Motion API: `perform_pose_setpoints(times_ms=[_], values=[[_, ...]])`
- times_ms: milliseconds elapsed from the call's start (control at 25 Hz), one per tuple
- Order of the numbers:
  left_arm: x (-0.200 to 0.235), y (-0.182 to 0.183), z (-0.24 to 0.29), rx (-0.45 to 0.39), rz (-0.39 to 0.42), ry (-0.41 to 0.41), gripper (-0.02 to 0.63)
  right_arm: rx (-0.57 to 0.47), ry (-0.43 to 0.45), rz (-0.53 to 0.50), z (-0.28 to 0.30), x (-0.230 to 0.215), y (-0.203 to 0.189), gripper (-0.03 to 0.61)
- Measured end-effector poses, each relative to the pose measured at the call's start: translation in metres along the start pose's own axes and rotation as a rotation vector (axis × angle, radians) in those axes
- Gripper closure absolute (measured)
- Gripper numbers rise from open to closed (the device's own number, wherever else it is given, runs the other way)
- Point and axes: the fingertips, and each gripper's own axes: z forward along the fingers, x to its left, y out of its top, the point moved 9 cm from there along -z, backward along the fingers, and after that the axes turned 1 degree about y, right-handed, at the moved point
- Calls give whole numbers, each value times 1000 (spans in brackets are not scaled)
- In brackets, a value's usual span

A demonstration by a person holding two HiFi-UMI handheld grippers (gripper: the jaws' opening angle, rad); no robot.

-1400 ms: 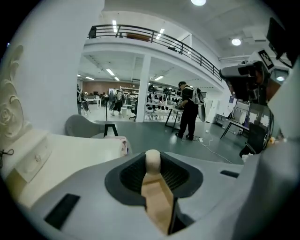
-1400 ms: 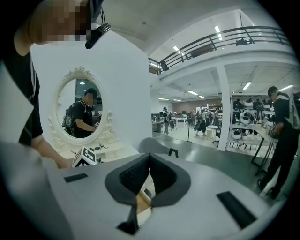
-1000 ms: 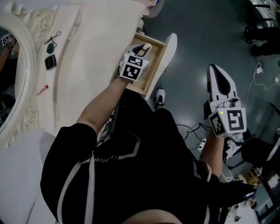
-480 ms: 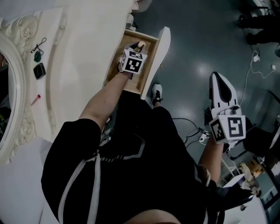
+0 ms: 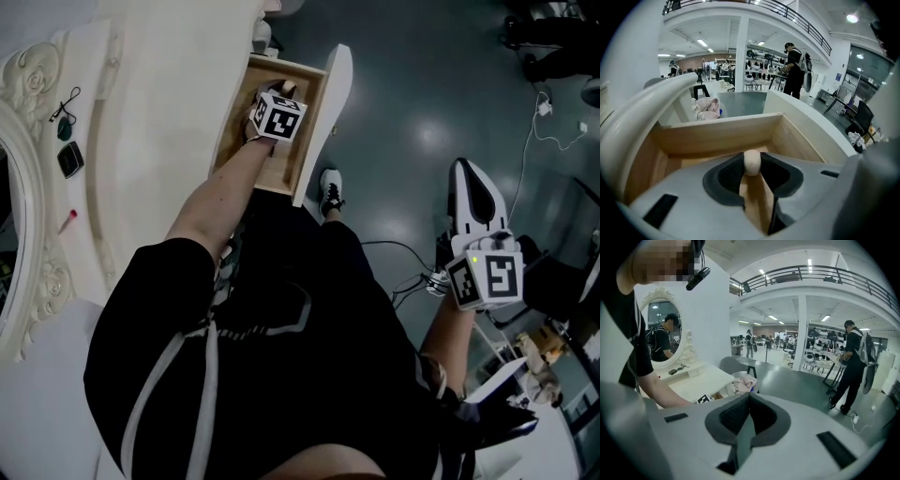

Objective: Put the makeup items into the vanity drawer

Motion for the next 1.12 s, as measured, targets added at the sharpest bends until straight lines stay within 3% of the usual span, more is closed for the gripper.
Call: perform_pose_setpoints(times_ms=[560,760,1120], values=[[-4,2,5,-19,91,3,491,-7,-39,27,-26,-9,-11,574],[-8,6,0,-39,98,-43,468,-17,-31,35,-32,-15,-14,574],[-15,12,-25,-42,134,8,454,-54,5,39,-45,-28,-14,574]])
